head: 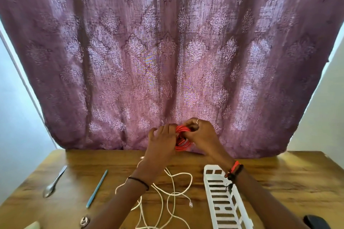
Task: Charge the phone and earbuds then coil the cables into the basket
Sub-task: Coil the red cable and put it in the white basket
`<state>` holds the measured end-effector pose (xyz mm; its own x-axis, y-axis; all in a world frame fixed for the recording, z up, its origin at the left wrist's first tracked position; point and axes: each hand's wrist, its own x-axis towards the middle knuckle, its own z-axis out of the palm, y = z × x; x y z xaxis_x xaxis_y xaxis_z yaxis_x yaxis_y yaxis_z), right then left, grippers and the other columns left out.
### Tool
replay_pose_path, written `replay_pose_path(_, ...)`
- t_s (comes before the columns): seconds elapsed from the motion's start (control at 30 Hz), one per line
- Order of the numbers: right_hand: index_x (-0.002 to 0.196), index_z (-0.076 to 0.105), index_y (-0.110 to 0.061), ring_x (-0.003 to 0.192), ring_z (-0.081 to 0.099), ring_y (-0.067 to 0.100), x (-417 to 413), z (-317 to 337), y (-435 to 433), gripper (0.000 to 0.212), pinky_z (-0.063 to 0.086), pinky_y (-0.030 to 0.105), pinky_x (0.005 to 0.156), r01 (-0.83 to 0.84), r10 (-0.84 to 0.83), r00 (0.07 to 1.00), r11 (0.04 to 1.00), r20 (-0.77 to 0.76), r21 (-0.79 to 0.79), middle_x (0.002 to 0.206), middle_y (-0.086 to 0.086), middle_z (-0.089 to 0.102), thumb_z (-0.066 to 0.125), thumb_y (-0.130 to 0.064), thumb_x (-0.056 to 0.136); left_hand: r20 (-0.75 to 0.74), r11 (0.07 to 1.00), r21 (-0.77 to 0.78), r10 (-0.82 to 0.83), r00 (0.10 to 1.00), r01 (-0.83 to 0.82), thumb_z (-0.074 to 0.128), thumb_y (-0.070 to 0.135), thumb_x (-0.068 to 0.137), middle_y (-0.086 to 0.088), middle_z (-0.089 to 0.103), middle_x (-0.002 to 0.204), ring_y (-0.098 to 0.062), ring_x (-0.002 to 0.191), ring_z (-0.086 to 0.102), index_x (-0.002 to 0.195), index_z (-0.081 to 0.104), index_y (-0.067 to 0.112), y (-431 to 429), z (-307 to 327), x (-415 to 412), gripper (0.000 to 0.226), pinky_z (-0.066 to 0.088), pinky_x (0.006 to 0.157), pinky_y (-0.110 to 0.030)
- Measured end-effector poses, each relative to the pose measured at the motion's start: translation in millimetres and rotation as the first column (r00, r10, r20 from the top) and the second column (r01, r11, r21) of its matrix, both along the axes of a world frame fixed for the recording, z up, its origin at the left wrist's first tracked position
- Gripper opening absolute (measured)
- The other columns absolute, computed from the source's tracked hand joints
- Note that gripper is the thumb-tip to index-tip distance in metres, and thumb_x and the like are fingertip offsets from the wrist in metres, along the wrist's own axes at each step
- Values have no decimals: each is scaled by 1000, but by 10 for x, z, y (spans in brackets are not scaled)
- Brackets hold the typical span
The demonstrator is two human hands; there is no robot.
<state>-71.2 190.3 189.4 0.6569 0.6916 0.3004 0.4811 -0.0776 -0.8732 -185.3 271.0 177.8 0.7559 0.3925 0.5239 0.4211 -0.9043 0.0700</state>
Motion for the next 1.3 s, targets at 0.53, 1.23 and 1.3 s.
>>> replay_pose_path(0.53, 101, 66, -18, 70, 56, 22, 178, 24, -99, 49, 49, 31, 70, -412, 501, 693, 865, -519, 285, 85, 20, 58, 57, 4, 59, 225, 857, -461, -141, 964, 232, 41, -5, 85, -18, 61, 97, -37, 90, 58, 110, 45, 3, -66, -39, 11, 26, 31, 68, -30)
replay_pose_path(1.23, 84, 69, -16, 81, 40, 18, 170, 126, -147, 13, 41, 27, 61, -10, 102, -104, 995, 989, -104, 95, 3, 43, 63, -20, 73, 198, 745, -611, -184, 963, 267, 45, -3, 89, -20, 63, 92, -29, 84, 60, 101, 51, 0, 77, 74, 51, 13, 36, 64, -24)
replay_pose_path(1.3, 83, 70, -13, 80, 44, 18, 144, 137, -145, 20, 46, 26, 59, 1, 110, -154, 994, 982, -111, 96, 4, 53, 51, -16, 78, 168, 761, -598, -191, 967, 254, 44, -5, 88, -22, 63, 91, -34, 89, 61, 101, 50, -1, 96, 86, 60, 15, 38, 66, -30)
